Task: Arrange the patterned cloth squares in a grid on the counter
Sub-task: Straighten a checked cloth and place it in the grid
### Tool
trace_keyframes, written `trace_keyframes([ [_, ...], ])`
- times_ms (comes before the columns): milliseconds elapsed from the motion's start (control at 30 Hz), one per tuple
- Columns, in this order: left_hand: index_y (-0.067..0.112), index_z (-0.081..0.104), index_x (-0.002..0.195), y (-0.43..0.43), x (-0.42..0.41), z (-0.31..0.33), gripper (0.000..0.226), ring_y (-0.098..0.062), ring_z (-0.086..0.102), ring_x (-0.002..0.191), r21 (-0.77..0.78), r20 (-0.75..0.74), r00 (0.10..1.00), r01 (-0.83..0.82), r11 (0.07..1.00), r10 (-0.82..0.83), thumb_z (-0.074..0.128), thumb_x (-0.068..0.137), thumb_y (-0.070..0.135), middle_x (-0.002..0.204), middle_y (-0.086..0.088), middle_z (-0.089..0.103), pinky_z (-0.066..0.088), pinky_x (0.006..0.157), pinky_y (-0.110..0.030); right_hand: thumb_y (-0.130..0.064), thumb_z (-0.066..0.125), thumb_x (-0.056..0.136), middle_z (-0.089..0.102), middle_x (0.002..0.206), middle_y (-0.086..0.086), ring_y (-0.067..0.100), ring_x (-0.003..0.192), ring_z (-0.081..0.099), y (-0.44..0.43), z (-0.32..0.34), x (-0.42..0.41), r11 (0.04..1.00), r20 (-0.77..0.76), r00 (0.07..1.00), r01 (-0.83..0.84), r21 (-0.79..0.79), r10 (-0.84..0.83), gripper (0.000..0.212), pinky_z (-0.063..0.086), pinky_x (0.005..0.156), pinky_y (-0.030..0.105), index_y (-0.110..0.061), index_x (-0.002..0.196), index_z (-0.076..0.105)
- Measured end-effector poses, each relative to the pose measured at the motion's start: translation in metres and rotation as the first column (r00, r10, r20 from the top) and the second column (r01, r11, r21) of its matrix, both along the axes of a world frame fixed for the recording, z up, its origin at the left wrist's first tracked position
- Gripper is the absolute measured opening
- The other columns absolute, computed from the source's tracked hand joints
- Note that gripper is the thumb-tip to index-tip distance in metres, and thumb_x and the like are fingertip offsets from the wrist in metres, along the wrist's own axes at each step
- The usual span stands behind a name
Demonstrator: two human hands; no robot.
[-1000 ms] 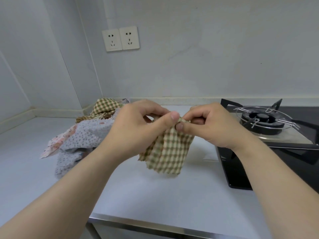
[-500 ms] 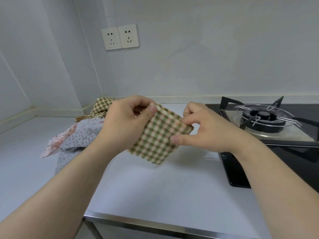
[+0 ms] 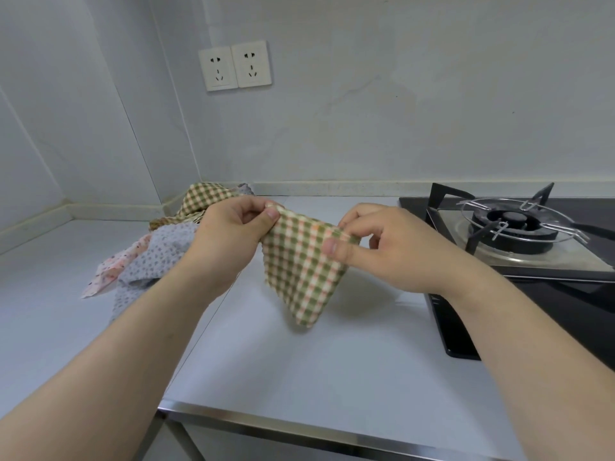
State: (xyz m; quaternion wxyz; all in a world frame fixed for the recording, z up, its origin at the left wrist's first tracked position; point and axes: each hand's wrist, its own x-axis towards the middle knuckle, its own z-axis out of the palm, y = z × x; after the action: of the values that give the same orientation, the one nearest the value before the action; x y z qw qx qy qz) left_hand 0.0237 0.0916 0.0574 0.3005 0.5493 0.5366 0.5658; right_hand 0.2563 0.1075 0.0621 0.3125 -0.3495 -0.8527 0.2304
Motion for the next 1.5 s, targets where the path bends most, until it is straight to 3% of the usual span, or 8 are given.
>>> trace_keyframes([
  [67, 0.011, 0.07, 0.095, -0.001, 0.001, 0.001, 0.01, -0.013, 0.069, 0.087, 0.009, 0.019, 1.0, -0.002, 1.0, 0.002, 0.062, 0.099, 0.008, 0.084, -0.002, 0.076, 0.053, 0.093, -0.035, -0.063, 0.056, 0.09, 0.067, 0.086, 0.002, 0.011, 0.071, 0.06, 0.006, -0.004, -0.002, 0.994, -0.001, 0.995, 0.104, 0.034, -0.104, 0.057, 0.05, 0.071, 0.034, -0.01, 0.072, 0.068],
  [200, 0.017, 0.067, 0.108, -0.001, 0.005, 0.002, 0.012, -0.017, 0.068, 0.089, 0.018, 0.002, 1.0, -0.03, 0.999, 0.03, 0.064, 0.099, 0.01, 0.087, -0.006, 0.073, 0.054, 0.1, -0.044, -0.052, 0.061, 0.095, 0.049, 0.053, -0.011, 0.006, 0.052, 0.042, 0.013, -0.011, -0.001, 0.974, -0.063, 0.972, 0.228, 0.002, -0.227, 0.048, 0.033, 0.052, 0.023, -0.017, 0.063, 0.054],
  [467, 0.026, 0.073, 0.108, -0.002, 0.011, -0.002, 0.027, -0.018, 0.071, 0.097, -0.029, -0.154, 0.986, -0.074, 0.997, 0.069, 0.061, 0.098, 0.003, 0.1, -0.002, 0.072, 0.056, 0.094, -0.031, -0.026, 0.078, 0.088, 0.077, 0.084, -0.003, 0.017, 0.08, 0.073, 0.022, -0.019, -0.005, 0.956, -0.361, 0.891, 0.215, -0.201, -0.276, 0.029, 0.055, 0.079, 0.031, -0.029, 0.102, 0.053],
  [667, 0.014, 0.067, 0.098, 0.006, 0.02, -0.013, 0.019, -0.022, 0.066, 0.085, -0.111, -0.012, 0.999, -0.054, 0.992, 0.053, 0.054, 0.099, 0.0, 0.09, -0.006, 0.071, 0.055, 0.092, -0.045, -0.018, 0.071, 0.094, 0.079, 0.095, 0.006, 0.016, 0.091, 0.074, 0.026, -0.023, -0.009, 0.872, -0.6, 0.731, -0.013, -0.489, -0.326, 0.019, 0.055, 0.086, 0.033, -0.009, 0.11, 0.073],
  [867, 0.003, 0.067, 0.112, 0.004, 0.034, -0.025, 0.018, -0.024, 0.072, 0.102, -0.285, 0.434, 0.899, 0.205, 0.937, -0.065, 0.06, 0.099, 0.012, 0.107, -0.008, 0.077, 0.056, 0.089, -0.036, -0.033, 0.057, 0.103, 0.065, 0.075, -0.017, -0.001, 0.072, 0.059, 0.019, -0.031, -0.021, 0.938, -0.479, 0.826, 0.346, 0.012, -0.298, 0.006, 0.04, 0.063, 0.012, -0.03, 0.098, 0.057],
  [1067, 0.005, 0.066, 0.121, 0.003, 0.047, -0.036, 0.024, -0.021, 0.072, 0.107, -0.205, 0.59, 0.807, 0.182, 0.962, -0.027, 0.055, 0.103, 0.018, 0.112, -0.006, 0.076, 0.054, 0.099, -0.041, -0.045, 0.044, 0.106, 0.058, 0.069, -0.011, 0.012, 0.068, 0.057, 0.017, -0.037, -0.026, 0.876, -0.329, 0.866, 0.448, 0.177, -0.377, 0.019, 0.042, 0.06, 0.035, -0.029, 0.111, 0.053],
  [1267, 0.01, 0.058, 0.096, 0.001, 0.058, -0.046, 0.027, -0.014, 0.064, 0.087, -0.088, 0.311, 0.911, -0.255, 0.963, 0.27, 0.052, 0.104, 0.035, 0.092, 0.001, 0.069, 0.053, 0.08, -0.037, -0.051, 0.047, 0.104, 0.049, 0.057, -0.006, 0.006, 0.054, 0.045, 0.02, -0.048, -0.043, 0.868, -0.42, 0.774, 0.491, -0.073, -0.473, 0.049, 0.034, 0.049, 0.018, -0.014, 0.071, 0.051],
  [1500, 0.019, 0.056, 0.098, -0.002, 0.051, -0.05, 0.024, 0.0, 0.053, 0.069, 0.148, 0.003, 0.92, -0.389, 0.909, 0.393, 0.043, 0.107, 0.036, 0.084, 0.002, 0.064, 0.042, 0.06, -0.016, -0.048, 0.033, 0.108, 0.054, 0.064, -0.004, 0.004, 0.055, 0.049, 0.015, -0.053, -0.058, 0.885, -0.42, 0.784, 0.447, -0.128, -0.456, 0.04, 0.036, 0.048, 0.019, -0.021, 0.08, 0.045],
])
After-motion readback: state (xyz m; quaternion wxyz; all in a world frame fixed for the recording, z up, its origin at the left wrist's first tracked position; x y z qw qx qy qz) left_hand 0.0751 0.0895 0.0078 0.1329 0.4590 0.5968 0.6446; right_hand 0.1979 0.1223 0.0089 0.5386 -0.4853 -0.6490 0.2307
